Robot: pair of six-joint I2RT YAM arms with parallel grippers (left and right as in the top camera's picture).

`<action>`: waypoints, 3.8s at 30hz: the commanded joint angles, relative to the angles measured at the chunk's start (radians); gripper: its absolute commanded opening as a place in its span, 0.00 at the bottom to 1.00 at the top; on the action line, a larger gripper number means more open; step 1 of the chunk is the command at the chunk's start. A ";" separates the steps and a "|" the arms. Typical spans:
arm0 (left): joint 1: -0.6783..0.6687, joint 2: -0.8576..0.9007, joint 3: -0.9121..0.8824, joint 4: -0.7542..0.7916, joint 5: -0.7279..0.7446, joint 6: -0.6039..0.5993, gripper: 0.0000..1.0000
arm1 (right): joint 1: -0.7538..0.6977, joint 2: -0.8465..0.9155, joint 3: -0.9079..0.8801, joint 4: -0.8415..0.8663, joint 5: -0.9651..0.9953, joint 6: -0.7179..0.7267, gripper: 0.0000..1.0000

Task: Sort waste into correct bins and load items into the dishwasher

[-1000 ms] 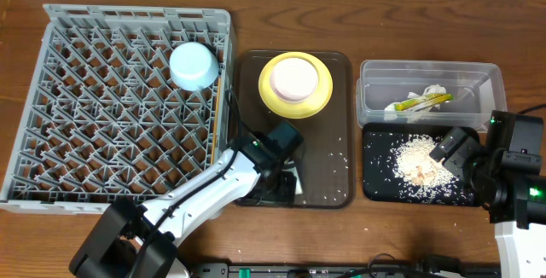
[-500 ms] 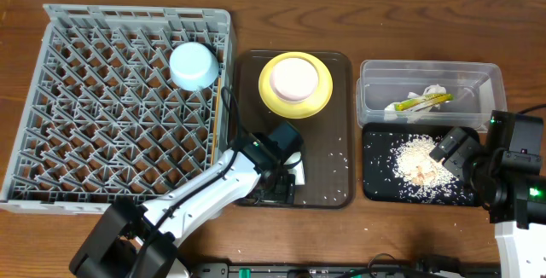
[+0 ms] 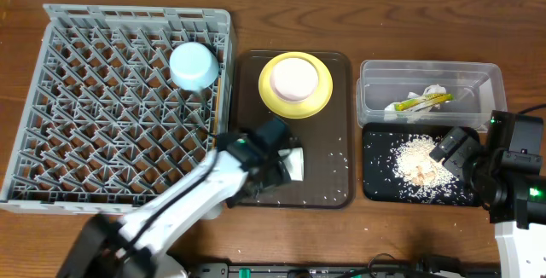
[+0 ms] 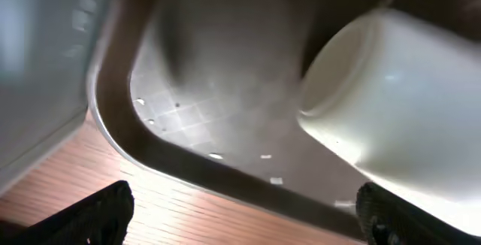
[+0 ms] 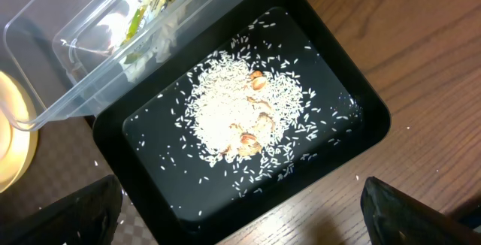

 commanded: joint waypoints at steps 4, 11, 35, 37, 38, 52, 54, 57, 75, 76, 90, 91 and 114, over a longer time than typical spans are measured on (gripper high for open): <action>0.032 -0.233 -0.008 0.073 -0.080 -0.333 0.86 | -0.009 0.000 0.008 -0.001 0.000 0.001 0.99; -0.029 -0.105 -0.061 0.277 -0.139 -0.575 0.83 | -0.009 0.000 0.008 -0.001 0.000 0.001 0.99; 0.037 0.077 -0.004 0.594 -0.094 -0.213 0.96 | -0.009 0.000 0.008 -0.001 0.000 0.001 0.99; 0.037 0.047 0.061 0.596 -0.014 0.079 0.99 | -0.009 0.000 0.008 -0.001 0.000 0.001 0.99; 0.037 0.039 0.093 0.594 0.030 0.215 0.98 | -0.009 0.000 0.008 -0.001 0.000 0.001 0.99; 0.029 0.191 0.637 0.032 0.052 0.516 0.98 | -0.009 0.000 0.008 -0.001 0.000 0.001 0.99; 0.004 0.245 0.637 0.035 0.052 0.515 0.98 | -0.009 0.000 0.008 -0.001 0.000 0.001 0.99; -0.039 0.330 0.637 0.088 0.060 0.516 0.98 | -0.009 0.000 0.008 -0.001 0.000 0.001 0.99; -0.206 0.539 0.632 0.253 -0.229 0.937 0.88 | -0.009 0.000 0.008 -0.001 0.000 0.001 0.99; -0.208 0.552 0.632 0.259 -0.231 0.958 0.88 | -0.009 0.000 0.008 -0.002 0.000 0.001 0.99; -0.208 0.643 0.632 0.216 -0.239 0.999 0.88 | -0.009 0.000 0.008 -0.001 0.000 0.001 0.99; -0.208 0.643 0.632 0.190 -0.239 0.999 0.87 | -0.009 0.000 0.008 -0.001 0.000 0.001 0.99; -0.208 0.612 0.632 0.062 -0.263 0.991 0.89 | -0.009 0.000 0.008 -0.001 0.000 0.001 0.99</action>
